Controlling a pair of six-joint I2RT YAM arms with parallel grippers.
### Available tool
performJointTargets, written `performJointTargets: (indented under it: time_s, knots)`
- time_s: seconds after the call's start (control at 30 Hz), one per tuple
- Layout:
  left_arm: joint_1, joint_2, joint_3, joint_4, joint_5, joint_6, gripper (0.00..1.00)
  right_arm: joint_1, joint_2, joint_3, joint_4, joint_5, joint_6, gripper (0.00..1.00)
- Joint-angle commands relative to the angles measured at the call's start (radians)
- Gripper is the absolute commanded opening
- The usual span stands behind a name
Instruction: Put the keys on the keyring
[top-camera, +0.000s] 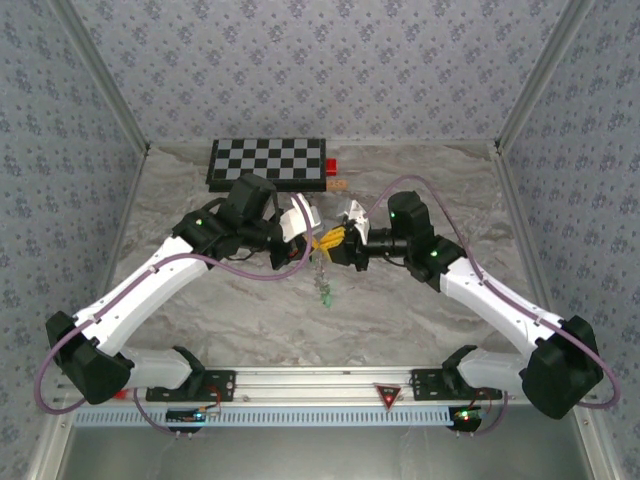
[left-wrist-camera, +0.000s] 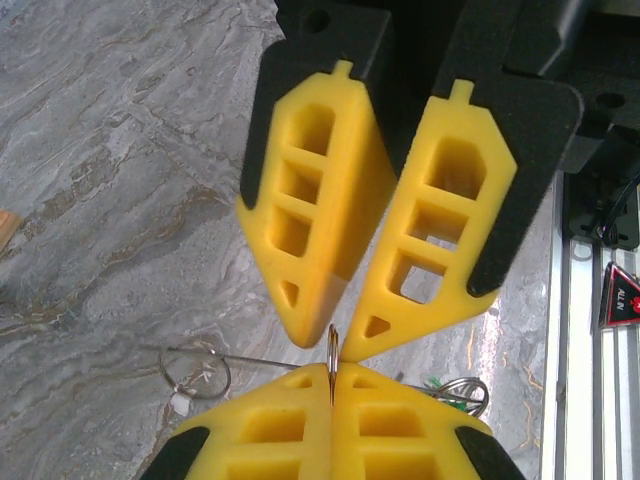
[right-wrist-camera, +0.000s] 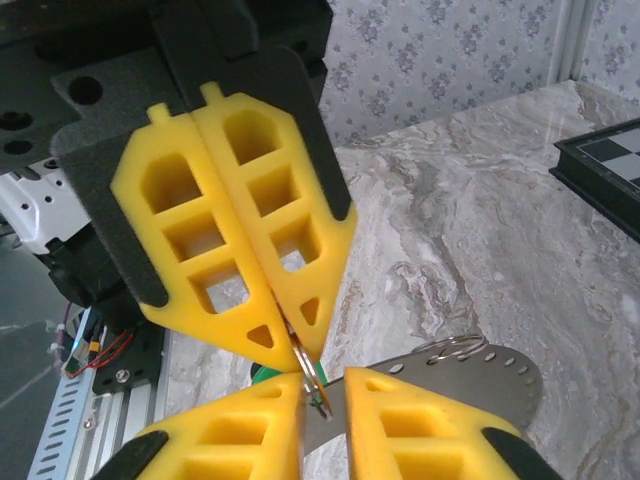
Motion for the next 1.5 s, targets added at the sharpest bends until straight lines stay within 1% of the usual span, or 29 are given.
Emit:
performJointTargets:
  time_s: [0.0,0.13,0.17,0.2,0.4,0.47,0.53,0.6,0.63,0.7,0.77,0.93,1.13,1.27,1.47]
  knots:
    - [-0.007,-0.036,0.041,0.032,0.053,-0.001,0.00,0.010,0.010,0.040,0.007,-0.022,-0.003,0.15]
    - [-0.007,-0.037,0.041,0.036,0.057,-0.003,0.00,0.015,0.016,0.044,0.007,-0.031,-0.005,0.11]
    - [-0.007,-0.036,0.041,0.039,0.059,-0.004,0.00,0.016,0.018,0.044,0.007,-0.036,-0.006,0.06]
    - [-0.007,-0.036,0.040,0.041,0.060,-0.004,0.00,0.016,0.018,0.045,0.004,-0.041,-0.008,0.00]
    - [-0.007,-0.042,0.031,0.058,0.051,-0.015,0.01,0.012,0.010,0.037,0.015,-0.039,0.000,0.00]
    - [-0.007,-0.047,0.030,0.066,0.047,-0.026,0.07,0.002,0.000,0.024,0.046,-0.036,0.026,0.00]
    - [-0.005,-0.056,0.026,0.078,0.038,-0.041,0.09,-0.015,-0.012,0.002,0.098,-0.043,0.059,0.00]
    - [-0.005,-0.070,0.017,0.102,0.025,-0.065,0.20,-0.037,-0.027,-0.023,0.160,-0.045,0.099,0.00]
    - [-0.004,-0.079,0.010,0.116,0.020,-0.081,0.20,-0.045,-0.032,-0.033,0.186,-0.051,0.117,0.00]
    - [0.002,-0.107,-0.022,0.173,0.020,-0.123,0.23,-0.068,-0.045,-0.057,0.251,-0.057,0.162,0.00]
    - [0.006,-0.143,-0.074,0.247,0.020,-0.164,0.32,-0.083,-0.056,-0.081,0.309,-0.064,0.201,0.00]
    - [0.031,-0.220,-0.206,0.445,0.025,-0.275,0.35,-0.111,-0.077,-0.136,0.458,-0.070,0.296,0.00]
    - [0.061,-0.239,-0.282,0.583,0.061,-0.364,0.35,-0.128,-0.077,-0.195,0.675,-0.082,0.424,0.00]
    - [0.061,-0.227,-0.286,0.623,0.081,-0.377,0.35,-0.124,-0.063,-0.184,0.713,-0.117,0.460,0.00]
    - [0.062,-0.203,-0.273,0.640,0.134,-0.379,0.36,-0.110,-0.057,-0.168,0.704,-0.134,0.459,0.00]
